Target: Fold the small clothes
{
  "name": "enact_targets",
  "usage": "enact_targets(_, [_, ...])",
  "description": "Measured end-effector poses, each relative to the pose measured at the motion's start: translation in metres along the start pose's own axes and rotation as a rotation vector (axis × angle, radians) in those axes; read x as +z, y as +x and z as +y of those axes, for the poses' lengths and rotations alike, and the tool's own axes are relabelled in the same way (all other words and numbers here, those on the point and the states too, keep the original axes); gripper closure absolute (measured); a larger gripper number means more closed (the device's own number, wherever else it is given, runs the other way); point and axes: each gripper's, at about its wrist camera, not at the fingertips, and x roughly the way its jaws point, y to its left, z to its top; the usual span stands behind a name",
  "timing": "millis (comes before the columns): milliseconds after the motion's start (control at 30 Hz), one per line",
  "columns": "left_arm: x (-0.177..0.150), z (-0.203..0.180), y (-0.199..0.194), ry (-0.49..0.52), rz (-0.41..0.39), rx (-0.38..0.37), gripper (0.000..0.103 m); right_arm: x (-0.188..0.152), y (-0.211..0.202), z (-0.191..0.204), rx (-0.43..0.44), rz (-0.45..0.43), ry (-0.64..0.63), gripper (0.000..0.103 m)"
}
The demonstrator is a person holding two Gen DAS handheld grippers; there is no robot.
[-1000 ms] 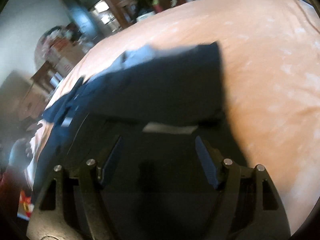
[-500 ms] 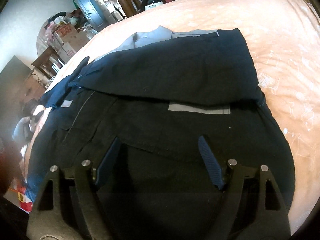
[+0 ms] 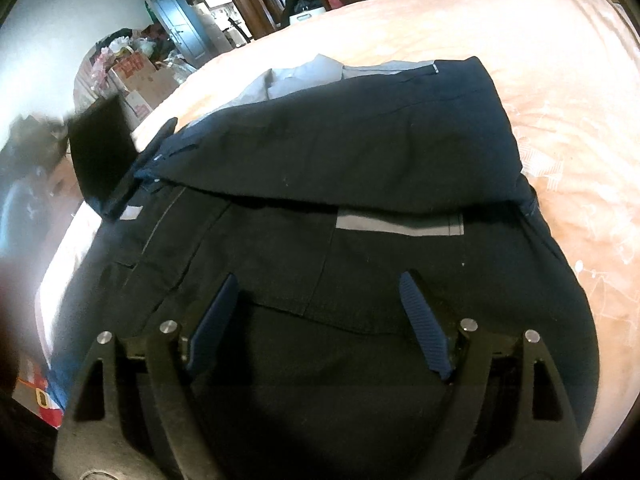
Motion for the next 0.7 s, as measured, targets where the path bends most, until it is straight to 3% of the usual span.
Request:
enact_targets(33, [-0.012,-0.030,0.009,0.039,0.021,-0.077,0.077,0.000,-0.002,-0.001,0.006,0.000,0.006,0.021])
enact_targets(67, [-0.031,-0.060,0.023,0.064,0.070,-0.171,0.050,0.001,-0.005,-0.002,0.016,0.002,0.014,0.021])
enact_targets(100, [-0.046,-0.075,0.032,0.070,0.117,-0.215,0.041,0.001,-0.008,-0.002,0.023,0.004,0.021,0.021])
enact_targets(167, [-0.083,-0.093,0.047,0.104,0.217,-0.246,0.043,0.001,-0.018,-0.004,0.037,0.006,0.036,0.021])
enact_targets(233, [-0.111,-0.086,0.044,0.123,0.264,-0.225,0.044,0.004,-0.029,-0.003,0.072,0.007,0.049,0.021])
enact_targets(333, [-0.140,-0.037,0.035,0.052,0.298,-0.116,0.045,0.017,-0.037,0.005,0.123,-0.012,0.048,0.021])
enact_targets(400, [-0.158,0.015,0.017,-0.052,0.301,-0.010,0.048,0.038,-0.029,0.010,0.199,-0.020,0.073,0.022])
enact_targets(433, [-0.165,0.036,0.012,-0.099,0.293,0.013,0.057,0.049,-0.021,0.013,0.234,-0.025,0.091,0.024])
enact_targets(467, [-0.180,0.059,0.004,-0.184,0.272,-0.019,0.070,0.066,-0.007,0.017,0.288,-0.022,0.119,0.026])
enact_targets(533, [-0.186,0.080,-0.005,-0.291,0.236,-0.066,0.073,0.090,0.023,0.022,0.364,0.020,0.166,0.030])
enact_targets(600, [-0.193,0.076,-0.003,-0.277,0.233,-0.052,0.073,0.114,0.063,0.026,0.414,0.095,0.224,0.033])
enact_targets(700, [-0.199,0.075,-0.007,-0.241,0.232,-0.043,0.072,0.135,0.115,0.027,0.378,0.198,0.281,0.037])
